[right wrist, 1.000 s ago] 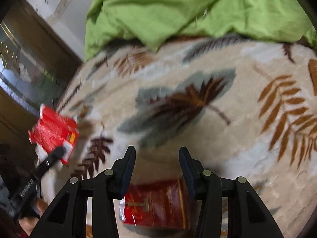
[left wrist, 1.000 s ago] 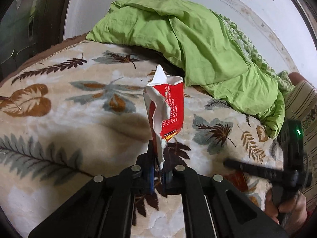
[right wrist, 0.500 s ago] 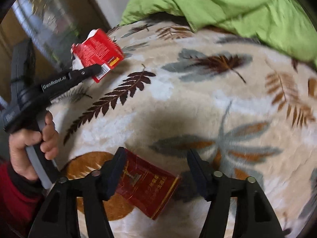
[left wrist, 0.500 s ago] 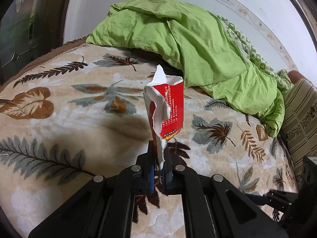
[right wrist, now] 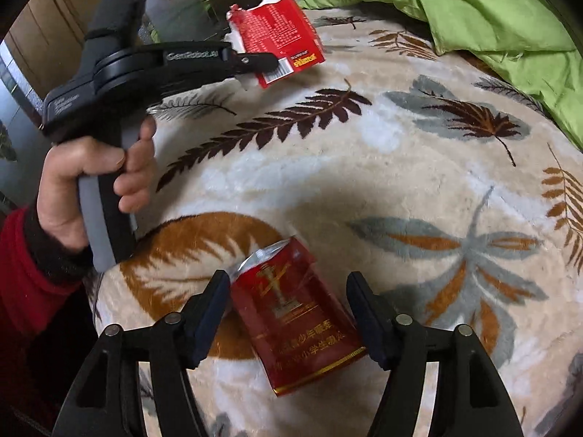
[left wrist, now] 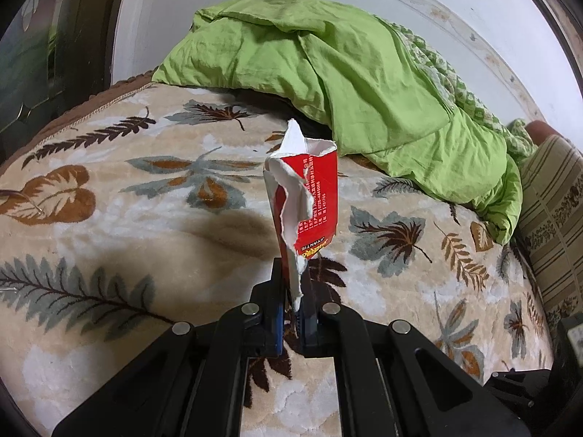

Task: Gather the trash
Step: 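Grasp the red Chunghwa cigarette pack with the right tool while the left tool holds the box, then lift both red packs and carry them toward the red wastebasket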

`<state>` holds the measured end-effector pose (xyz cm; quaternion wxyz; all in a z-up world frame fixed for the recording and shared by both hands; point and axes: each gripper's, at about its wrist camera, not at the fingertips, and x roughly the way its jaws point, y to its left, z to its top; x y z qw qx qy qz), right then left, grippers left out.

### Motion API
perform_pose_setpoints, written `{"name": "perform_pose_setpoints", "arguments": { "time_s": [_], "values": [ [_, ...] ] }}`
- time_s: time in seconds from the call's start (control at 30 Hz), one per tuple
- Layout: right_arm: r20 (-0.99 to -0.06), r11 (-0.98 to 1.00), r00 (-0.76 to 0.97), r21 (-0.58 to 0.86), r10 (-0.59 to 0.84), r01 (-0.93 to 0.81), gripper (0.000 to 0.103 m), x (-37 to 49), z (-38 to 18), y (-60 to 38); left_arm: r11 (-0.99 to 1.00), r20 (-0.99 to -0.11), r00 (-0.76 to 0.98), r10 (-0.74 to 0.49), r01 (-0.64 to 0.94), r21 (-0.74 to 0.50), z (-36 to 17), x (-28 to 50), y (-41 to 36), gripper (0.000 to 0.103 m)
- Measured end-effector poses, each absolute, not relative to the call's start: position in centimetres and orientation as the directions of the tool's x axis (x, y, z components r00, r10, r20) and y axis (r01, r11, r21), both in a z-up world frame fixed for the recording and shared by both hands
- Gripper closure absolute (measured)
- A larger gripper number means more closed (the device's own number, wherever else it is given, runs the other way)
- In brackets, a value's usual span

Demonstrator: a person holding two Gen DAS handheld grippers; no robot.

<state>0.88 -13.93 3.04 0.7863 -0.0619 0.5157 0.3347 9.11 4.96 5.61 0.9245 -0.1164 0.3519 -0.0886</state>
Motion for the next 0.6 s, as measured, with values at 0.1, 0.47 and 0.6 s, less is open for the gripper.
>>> {"name": "perform_pose_setpoints", "arguments": {
  "time_s": [0.1, 0.47, 0.6],
  "values": [
    [-0.875, 0.766, 0.269, 0.16, 0.402, -0.622, 0.032, -0.6, 2.3, -13.1, 0.958, -0.628, 0.738, -0.245, 0.086, -0.272, 5.7, 8.9, 4.8, 0.098],
    [-0.823, 0.927, 0.465, 0.186, 0.328, -0.325, 0.047, -2.5, 4.0, -15.3, 0.964, -0.606, 0.758, -0.24, 0.114, -0.24, 7.2, 6.8, 4.1, 0.098],
    [-0.755, 0.934, 0.55, 0.301, 0.356, -0.192, 0.047, -4.4, 5.9, -17.0, 0.96, -0.594, 0.763, -0.256, 0.13, -0.248, 8.0, 4.9, 3.9, 0.098]
  ]
}}
